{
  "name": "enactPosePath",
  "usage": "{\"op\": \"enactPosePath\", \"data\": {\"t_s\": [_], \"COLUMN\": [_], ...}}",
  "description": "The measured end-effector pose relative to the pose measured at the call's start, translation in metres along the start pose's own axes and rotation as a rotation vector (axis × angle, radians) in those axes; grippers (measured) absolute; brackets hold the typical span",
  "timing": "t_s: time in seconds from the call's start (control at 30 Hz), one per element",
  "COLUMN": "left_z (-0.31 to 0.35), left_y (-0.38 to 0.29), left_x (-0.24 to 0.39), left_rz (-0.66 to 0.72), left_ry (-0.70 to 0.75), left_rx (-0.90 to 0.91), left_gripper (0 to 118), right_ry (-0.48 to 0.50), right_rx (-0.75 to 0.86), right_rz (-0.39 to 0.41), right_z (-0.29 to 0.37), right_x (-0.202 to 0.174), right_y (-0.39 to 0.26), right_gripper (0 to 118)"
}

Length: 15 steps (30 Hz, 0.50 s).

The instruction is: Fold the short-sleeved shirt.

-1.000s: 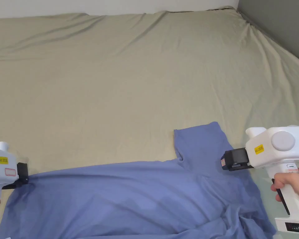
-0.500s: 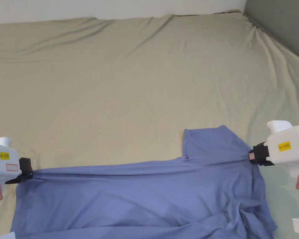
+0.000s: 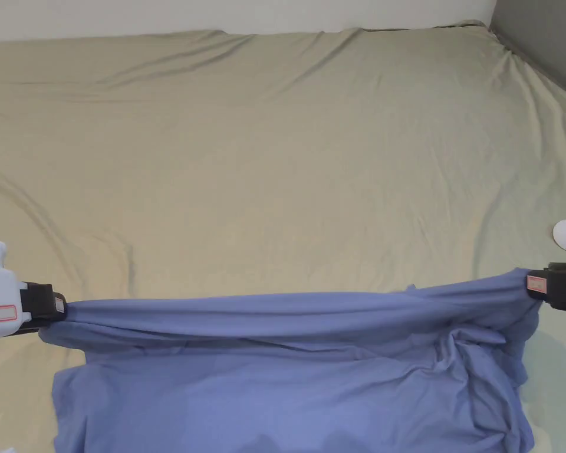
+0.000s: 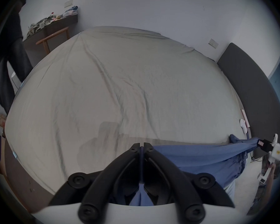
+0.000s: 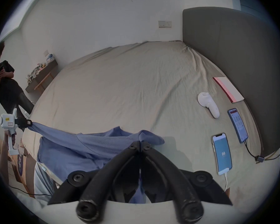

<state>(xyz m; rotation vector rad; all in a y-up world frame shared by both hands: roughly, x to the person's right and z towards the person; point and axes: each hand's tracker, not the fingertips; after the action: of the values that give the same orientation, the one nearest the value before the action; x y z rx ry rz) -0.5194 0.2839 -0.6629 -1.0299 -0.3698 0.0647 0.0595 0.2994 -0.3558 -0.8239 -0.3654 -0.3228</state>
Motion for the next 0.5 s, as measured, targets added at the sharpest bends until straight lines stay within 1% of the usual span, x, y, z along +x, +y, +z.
{"op": "enactPosePath", "data": {"t_s": [0.13, 0.2, 0.27, 0.33, 0.37, 0.43, 0.5], "left_z": [0.031, 0.041, 0.05, 0.051, 0.05, 0.043, 0.033], "left_y": [-0.033, -0.052, -0.075, -0.095, -0.105, -0.121, -0.132], "left_x": [-0.014, -0.02, -0.022, -0.027, -0.027, -0.031, -0.034], "left_rz": [0.012, 0.02, 0.026, 0.045, 0.047, 0.043, 0.058], "left_ry": [-0.023, -0.029, -0.03, -0.026, -0.024, -0.01, 0.002], "left_rx": [0.025, 0.025, 0.017, 0.0, -0.016, -0.057, -0.097], "left_gripper": [1, 1, 1, 1, 1, 1, 1], "right_ry": [0.0, 0.009, 0.0, -0.006, -0.016, -0.003, -0.03], "right_rx": [0.03, 0.037, 0.026, -0.001, -0.02, -0.074, -0.114], "right_rz": [-0.007, -0.024, -0.017, -0.01, -0.024, -0.044, -0.064], "right_z": [0.035, 0.043, 0.051, 0.055, 0.055, 0.046, 0.034], "right_x": [-0.001, 0.001, 0.0, -0.001, 0.001, 0.006, 0.012], "right_y": [-0.035, -0.052, -0.077, -0.096, -0.107, -0.125, -0.14], "right_gripper": [0, 0, 0, 0, 0, 0, 0]}}
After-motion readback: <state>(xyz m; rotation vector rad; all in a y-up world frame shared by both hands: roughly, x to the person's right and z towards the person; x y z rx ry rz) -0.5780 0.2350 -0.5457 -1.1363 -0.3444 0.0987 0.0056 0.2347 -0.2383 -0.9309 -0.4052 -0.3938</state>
